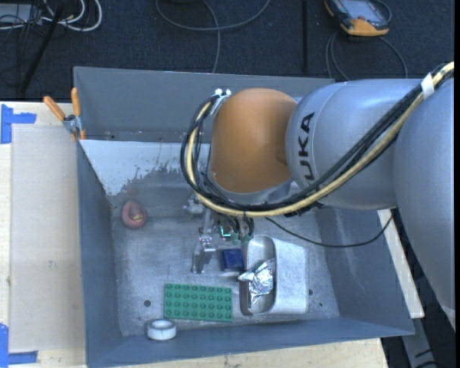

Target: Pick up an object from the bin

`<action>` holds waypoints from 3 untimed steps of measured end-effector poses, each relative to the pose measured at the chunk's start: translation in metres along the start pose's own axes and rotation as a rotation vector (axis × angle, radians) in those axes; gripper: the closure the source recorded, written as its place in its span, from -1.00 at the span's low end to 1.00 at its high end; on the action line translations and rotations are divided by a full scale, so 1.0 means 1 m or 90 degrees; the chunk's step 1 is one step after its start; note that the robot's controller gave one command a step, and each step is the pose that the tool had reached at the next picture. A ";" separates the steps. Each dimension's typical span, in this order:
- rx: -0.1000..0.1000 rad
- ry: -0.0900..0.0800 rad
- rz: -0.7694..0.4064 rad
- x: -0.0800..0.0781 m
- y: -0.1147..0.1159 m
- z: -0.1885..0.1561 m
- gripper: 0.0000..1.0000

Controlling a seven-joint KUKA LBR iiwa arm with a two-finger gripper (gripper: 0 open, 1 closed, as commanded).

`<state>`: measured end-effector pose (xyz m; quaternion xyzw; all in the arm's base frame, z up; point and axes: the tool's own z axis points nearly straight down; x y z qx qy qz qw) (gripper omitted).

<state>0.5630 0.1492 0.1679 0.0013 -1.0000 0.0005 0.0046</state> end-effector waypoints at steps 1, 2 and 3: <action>-0.002 -0.009 -0.073 0.040 -0.009 0.096 -1.00; -0.001 0.002 -0.072 0.042 -0.009 0.093 1.00; 0.000 -0.010 -0.340 0.030 0.025 -0.067 1.00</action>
Offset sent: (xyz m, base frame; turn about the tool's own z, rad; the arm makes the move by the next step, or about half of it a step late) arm -0.0422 -0.0113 -0.0979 -0.1155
